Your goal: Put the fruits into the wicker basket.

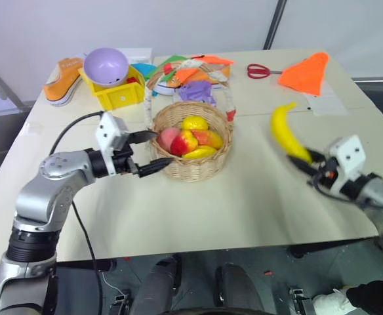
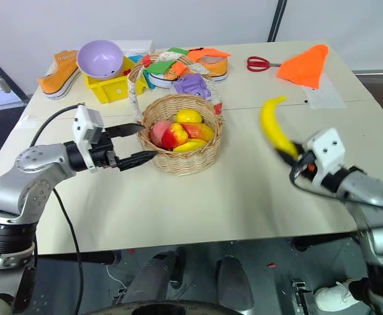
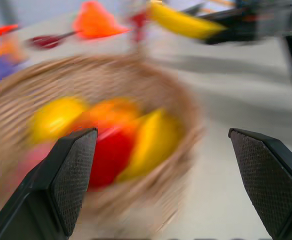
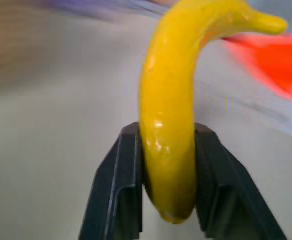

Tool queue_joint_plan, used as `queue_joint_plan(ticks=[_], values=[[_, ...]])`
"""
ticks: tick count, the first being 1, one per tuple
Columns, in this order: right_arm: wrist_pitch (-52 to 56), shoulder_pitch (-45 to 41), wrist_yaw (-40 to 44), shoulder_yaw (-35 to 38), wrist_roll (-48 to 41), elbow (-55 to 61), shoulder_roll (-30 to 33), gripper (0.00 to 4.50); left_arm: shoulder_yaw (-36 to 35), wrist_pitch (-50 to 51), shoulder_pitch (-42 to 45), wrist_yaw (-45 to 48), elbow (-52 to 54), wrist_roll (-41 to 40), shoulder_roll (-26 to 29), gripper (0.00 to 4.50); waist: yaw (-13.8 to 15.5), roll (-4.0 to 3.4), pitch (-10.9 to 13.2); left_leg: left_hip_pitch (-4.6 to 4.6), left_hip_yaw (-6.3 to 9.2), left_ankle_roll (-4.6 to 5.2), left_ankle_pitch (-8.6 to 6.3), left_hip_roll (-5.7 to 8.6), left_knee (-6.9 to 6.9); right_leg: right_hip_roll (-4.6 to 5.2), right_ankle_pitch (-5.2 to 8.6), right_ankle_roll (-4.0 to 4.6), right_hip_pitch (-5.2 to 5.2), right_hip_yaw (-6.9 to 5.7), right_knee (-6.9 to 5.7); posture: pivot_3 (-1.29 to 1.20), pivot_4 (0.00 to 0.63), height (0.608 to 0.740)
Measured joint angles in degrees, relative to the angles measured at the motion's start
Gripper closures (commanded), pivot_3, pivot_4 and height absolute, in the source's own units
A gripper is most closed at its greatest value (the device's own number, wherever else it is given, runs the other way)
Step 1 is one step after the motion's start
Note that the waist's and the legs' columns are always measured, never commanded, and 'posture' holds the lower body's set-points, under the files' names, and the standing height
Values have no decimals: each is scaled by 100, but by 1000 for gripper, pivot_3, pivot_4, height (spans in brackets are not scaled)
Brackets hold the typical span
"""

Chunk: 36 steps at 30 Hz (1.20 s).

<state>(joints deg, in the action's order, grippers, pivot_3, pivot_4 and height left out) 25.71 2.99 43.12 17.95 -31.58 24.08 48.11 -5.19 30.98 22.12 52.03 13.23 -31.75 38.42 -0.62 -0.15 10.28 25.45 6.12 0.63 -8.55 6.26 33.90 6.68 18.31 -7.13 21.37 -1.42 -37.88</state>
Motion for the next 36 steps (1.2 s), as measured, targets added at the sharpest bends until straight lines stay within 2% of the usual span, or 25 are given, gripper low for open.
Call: queue_joint_plan(ticks=[3, 7, 11, 16, 17, 19, 22, 26, 29, 33, 36], values=[[610, 227, 608, 64, -1129, 1131, 347, 3381, -228, -306, -114, 192, -376, 78, 170, 0, -21, 6, 0, -2, -1, -1, -3, -4, 3, 4, 8, 16, -1, 1, 9, 0, 150, 740], [1151, -1305, 217, -606, -1715, 1422, 102, 3381, -232, -565, -116, 400, -580, 150, 203, 0, -17, 15, 0, 4, -1, -13, -10, -5, 4, 8, 11, 41, 9, -1, 27, 0, 150, 740], [1680, -2770, -305, -1890, -1249, 1117, -371, 3381, -233, -550, -122, 532, -482, 75, 207, 0, 10, 17, -1, 21, 4, 2, -6, 1, -4, 9, 9, 38, 30, -9, 45, 0, 150, 740], [2174, -3785, -1058, -2654, -499, 27, -1182, 3381, -261, -407, -195, 487, -69, -140, 195, 0, -7, 20, -2, 49, 4, 4, -3, 8, 0, 9, -9, 7, 52, -9, 35, 0, 150, 740], [2208, -3913, -1190, -2738, -322, -166, -1325, 3083, -265, -360, -217, 461, 43, -163, 194, 0, -9, 19, -1, 49, 5, 1, -1, 9, -1, 9, -11, 4, 53, -9, 32, 0, 150, 740], [2225, -4006, -1315, -2878, -60, -373, -1424, 2435, -268, -281, -255, 398, 219, -225, 195, 0, 4, 19, -1, 49, 6, -1, 1, 9, -1, 8, -11, 4, 54, -9, 26, 0, 150, 740], [2179, -3955, -1234, -2896, 106, -317, -1386, 989, -259, -202, -382, 290, 400, -266, 197, 0, -2, 19, -1, 49, 5, 0, 1, 11, 3, 8, -11, 3, 55, -8, 19, 0, 150, 740], [1936, -3443, -635, -2591, -42, 437, -867, 989, -248, -116, -399, 230, 566, -278, 198, 0, 23, 19, -1, 47, 6, 1, 0, 12, 10, 8, -11, 3, 55, -9, 12, 0, 150, 740], [1835, -2841, -248, -1940, -357, 876, -523, 989, -220, -104, -375, 178, 615, -335, 95, 0, 23, 19, -1, 40, 6, 1, 0, 10, 16, 7, -11, 3, 45, -9, 12, 0, 150, 740], [1822, -2636, -492, -1400, -336, 696, -583, 989, -64, -105, -192, 97, 620, -396, -189, 0, -19, 19, -1, 9, 4, 1, -1, 5, 13, 4, -10, 7, 15, -6, 10, 0, 150, 740], [1683, -2819, -848, -1372, -101, 207, -1001, 989, -6, -106, -94, 30, 620, -474, -401, 0, -29, 19, -1, 6, 5, 0, 0, 2, 7, 2, -10, 7, 10, -5, 8, 0, 150, 740]])
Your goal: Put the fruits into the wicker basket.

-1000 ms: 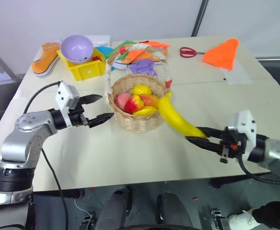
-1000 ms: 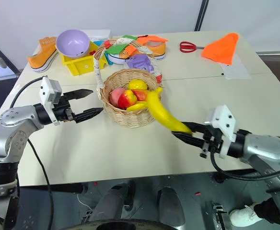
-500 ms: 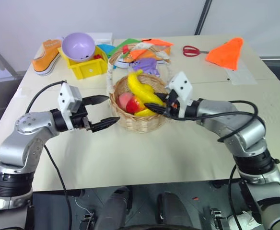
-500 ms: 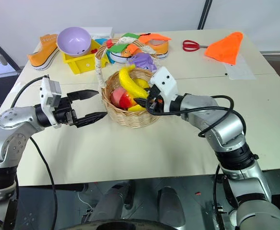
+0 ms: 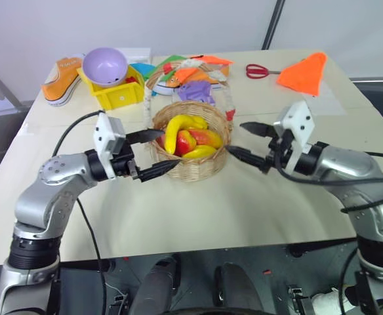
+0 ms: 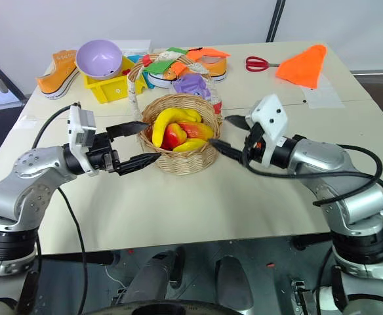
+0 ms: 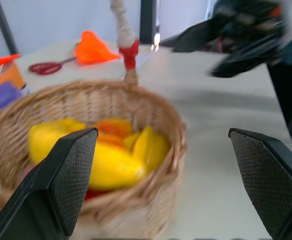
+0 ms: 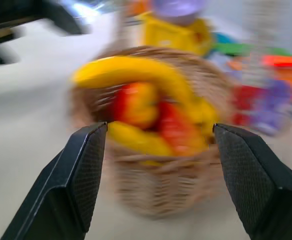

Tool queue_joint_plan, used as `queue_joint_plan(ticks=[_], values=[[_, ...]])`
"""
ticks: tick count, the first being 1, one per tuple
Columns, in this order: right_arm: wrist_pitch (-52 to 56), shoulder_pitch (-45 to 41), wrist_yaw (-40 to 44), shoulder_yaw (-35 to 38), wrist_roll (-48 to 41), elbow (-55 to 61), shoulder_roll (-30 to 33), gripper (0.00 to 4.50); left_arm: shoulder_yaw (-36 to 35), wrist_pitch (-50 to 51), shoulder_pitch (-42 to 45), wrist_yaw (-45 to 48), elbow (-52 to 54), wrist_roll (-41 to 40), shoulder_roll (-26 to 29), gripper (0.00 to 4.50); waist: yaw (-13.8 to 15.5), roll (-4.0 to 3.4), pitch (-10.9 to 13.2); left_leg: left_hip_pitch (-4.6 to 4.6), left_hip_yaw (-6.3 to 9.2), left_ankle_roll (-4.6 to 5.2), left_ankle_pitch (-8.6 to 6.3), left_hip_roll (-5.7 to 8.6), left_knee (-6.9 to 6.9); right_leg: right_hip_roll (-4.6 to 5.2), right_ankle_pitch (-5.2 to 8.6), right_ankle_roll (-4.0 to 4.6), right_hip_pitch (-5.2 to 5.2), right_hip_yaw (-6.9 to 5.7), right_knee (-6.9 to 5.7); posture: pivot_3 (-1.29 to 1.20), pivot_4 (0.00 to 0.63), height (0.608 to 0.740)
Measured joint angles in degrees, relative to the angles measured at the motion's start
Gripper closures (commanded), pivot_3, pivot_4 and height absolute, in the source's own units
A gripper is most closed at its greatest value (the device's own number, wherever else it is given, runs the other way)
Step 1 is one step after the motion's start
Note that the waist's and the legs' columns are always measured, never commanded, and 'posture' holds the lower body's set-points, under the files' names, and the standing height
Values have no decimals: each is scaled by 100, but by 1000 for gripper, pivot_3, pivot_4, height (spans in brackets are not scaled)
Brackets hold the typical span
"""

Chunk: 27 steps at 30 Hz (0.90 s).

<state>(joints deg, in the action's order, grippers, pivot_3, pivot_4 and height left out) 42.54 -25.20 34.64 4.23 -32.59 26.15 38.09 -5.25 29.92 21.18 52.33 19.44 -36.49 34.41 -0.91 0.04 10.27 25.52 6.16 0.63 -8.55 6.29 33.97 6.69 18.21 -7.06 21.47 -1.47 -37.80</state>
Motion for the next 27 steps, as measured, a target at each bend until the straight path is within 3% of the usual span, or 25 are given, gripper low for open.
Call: queue_joint_plan(ticks=[4, 6, 8, 12, 18, 23, 27], values=[[-451, -588, -408, -303, 530, -1050, -669, 989, 50, -5, 211, -33, 2, -95, -147, 0, 10, 0, 0, 0, -1, -4, 4, 3, -4, 0, 0, -1, 3, 0, -11, 0, 150, 740], [-798, -894, -548, -387, 811, -1748, -995, 1502, 110, -5, 217, -35, 1, -95, -169, 0, 2, -1, 1, -1, -1, -7, 6, 4, -5, -1, 0, -1, 2, 0, -14, 0, 150, 740], [-1022, -972, -582, -397, 956, -2109, -1126, 2312, 177, -5, 205, -48, 3, -95, -196, 0, 29, -1, 1, 0, 1, -7, 6, 5, -5, -5, 0, -1, 3, -1, -15, 0, 150, 740], [-1149, -973, -557, -380, 998, -2285, -1241, 4417, 177, -5, 191, -131, 43, -95, -195, 0, 23, -1, 2, 0, 1, -8, 6, 8, -4, -3, -1, -2, 2, 1, -15, 0, 150, 740], [-1168, -719, -750, 45, 987, -2091, -1171, 4470, 193, -6, 53, -159, 172, -81, -179, 0, 45, -2, 3, 3, 2, -8, 6, 9, -5, -2, 0, -1, 8, 1, -18, 0, 150, 740], [-1325, -420, -1399, 1305, 1236, -2207, -425, 4470, 238, -26, 57, -124, 141, -38, -182, 0, 151, -3, 3, 4, 1, -8, 6, 16, -4, 4, 0, -2, 6, 1, -16, 0, 150, 740], [-1714, -300, -1895, 2165, 1546, -3151, -17, 4470, 390, -75, 188, -64, -30, 34, -266, 0, 158, -3, 3, 0, -3, -7, 7, 15, -4, 5, 1, -2, -2, 1, -15, 0, 150, 740]])
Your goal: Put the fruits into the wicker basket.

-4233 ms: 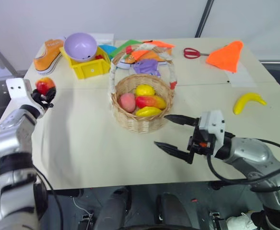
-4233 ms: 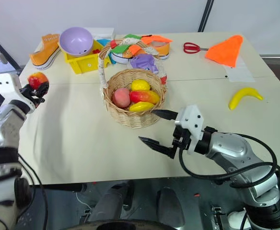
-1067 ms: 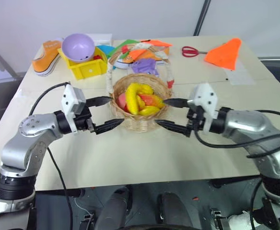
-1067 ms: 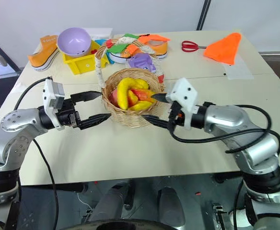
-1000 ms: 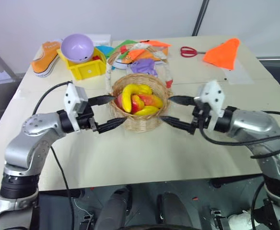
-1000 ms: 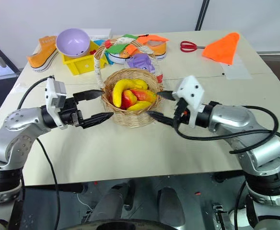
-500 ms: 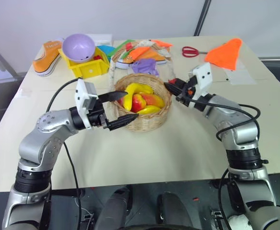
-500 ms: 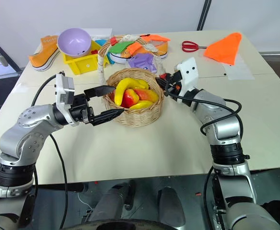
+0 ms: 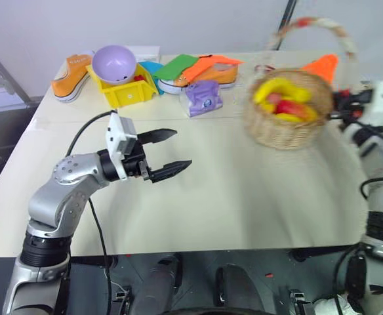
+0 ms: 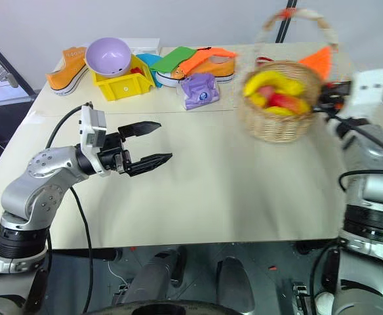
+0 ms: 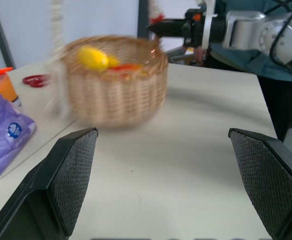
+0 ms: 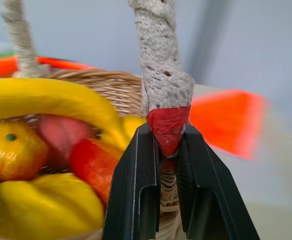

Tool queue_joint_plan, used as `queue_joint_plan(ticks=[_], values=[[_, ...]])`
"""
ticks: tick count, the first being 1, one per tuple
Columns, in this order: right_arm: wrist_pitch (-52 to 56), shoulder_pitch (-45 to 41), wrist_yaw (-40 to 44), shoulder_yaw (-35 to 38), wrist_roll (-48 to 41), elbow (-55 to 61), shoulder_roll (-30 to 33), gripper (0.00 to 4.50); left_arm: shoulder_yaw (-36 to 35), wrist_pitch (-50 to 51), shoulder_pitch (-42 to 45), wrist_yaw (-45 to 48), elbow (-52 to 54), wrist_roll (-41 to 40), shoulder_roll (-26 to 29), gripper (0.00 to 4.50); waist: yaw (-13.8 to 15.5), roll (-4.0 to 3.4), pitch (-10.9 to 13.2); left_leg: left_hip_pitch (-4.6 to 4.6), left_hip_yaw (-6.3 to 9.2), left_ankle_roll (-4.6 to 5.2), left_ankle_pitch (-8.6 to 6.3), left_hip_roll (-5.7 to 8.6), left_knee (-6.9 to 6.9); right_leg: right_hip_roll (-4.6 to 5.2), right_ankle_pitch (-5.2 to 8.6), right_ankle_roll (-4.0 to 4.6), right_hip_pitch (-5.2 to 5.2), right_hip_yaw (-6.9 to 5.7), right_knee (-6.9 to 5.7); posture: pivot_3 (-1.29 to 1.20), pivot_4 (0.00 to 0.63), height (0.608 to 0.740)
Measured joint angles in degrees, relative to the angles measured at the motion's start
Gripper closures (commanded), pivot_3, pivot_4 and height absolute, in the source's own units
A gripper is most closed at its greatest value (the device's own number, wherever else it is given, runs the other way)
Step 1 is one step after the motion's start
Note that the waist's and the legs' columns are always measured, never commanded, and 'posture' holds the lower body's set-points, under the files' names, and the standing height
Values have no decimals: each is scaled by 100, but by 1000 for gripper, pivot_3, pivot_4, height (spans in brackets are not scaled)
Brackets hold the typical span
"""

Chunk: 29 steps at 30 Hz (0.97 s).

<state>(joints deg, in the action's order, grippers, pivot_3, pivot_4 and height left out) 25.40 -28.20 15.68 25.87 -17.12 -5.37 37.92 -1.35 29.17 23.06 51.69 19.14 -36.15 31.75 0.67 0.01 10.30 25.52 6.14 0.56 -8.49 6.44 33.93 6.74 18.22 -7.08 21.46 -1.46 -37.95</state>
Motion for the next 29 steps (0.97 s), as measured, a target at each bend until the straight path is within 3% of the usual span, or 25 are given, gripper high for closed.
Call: queue_joint_plan(ticks=[2, 10, 14, 21, 25, 29], values=[[-260, 0, -104, 181, 103, -591, 62, 4470, 93, -32, 79, 5, -103, 66, -99, 0, -53, -1, 0, -4, -6, 1, 1, -4, -1, -2, 0, 0, -1, 3, -2, 0, 150, 740], [-868, 17, -162, 258, 191, -1433, 110, 574, 280, -108, 303, -137, -239, 244, -326, 0, -170, -15, 3, -11, -7, 2, 2, -13, -2, -11, 0, 0, -3, 2, -9, 0, 150, 740], [-844, 722, 34, 296, 159, -366, 200, 574, 255, -151, 193, -339, -347, 454, -309, 0, -117, -15, 3, -7, -6, 2, 1, -9, -1, -6, 2, -3, -2, 4, -7, 0, 150, 740], [-282, 3215, 1839, 347, -1133, 2230, 226, 574, -602, -534, -772, -909, -1060, 940, -7, 0, -152, -17, 3, -12, 1, 5, -5, -13, -3, -4, 10, 1, -2, 6, -6, 0, 150, 740], [-247, 3455, 2321, -284, -1344, 2794, 100, 574, -1062, -897, -1111, -1187, -1553, 1116, 12, 0, -155, -12, 0, -15, 2, -7, -13, -15, -1, -2, 18, 16, 0, 11, 0, 0, 150, 740], [-331, 3198, 2362, -922, -1236, 2581, -268, 574, -1192, -1199, -1503, -1300, -1806, 1293, 1, 0, -112, -12, 1, -6, 3, -9, -15, -9, -2, 3, 18, 16, 18, 10, 18, 0, 150, 740]])
